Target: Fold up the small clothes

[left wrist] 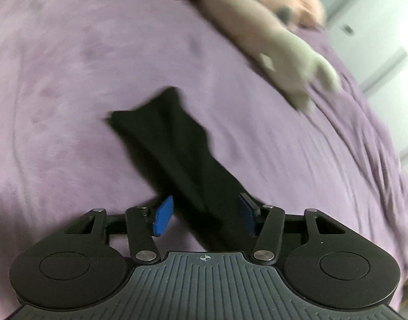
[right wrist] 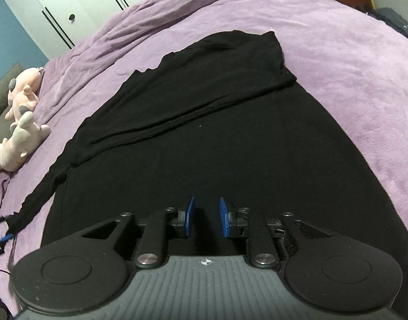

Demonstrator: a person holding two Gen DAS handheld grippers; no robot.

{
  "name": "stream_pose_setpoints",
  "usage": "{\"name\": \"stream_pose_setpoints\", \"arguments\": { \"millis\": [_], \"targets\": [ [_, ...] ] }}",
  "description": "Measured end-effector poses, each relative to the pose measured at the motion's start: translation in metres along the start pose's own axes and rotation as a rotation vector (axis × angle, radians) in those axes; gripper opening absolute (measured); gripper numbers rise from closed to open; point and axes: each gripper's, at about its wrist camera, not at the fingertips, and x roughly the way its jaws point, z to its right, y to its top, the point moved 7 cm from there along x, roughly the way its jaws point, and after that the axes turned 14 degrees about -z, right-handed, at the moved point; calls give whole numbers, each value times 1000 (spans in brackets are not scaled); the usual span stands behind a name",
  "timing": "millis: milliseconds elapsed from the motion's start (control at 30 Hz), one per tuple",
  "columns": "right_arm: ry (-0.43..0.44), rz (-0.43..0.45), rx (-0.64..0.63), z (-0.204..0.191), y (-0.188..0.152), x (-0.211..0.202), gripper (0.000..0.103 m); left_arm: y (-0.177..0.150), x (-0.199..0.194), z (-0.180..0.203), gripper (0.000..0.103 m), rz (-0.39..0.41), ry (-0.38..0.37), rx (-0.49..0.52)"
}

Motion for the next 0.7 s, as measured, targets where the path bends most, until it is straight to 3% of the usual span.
{"name": "stream_pose_setpoints", "arguments": {
  "millis": [133,267,400,467,567,700],
  "targets": [
    [-23,-2,-10,-6,0,3,21,18,11,-26,28,-6,-48,-104],
    [-26,-2,-6,-8,2,5,21,27,15,-40,9,-4,-77,-146],
    [-18,1,-3,-6,1,4,21,26,10,-50,6,6,-104,-178],
    [-10,5,-2,-6,2,2,21,23,2,-39,6,34,-67,-104],
    [2,12,-3,-6,2,1,21,10,-15,1,6,90,-27,91],
    [22,21,5,-2,1,-3,21,-36,-42,102,6,134,-111,414]
  ]
}}
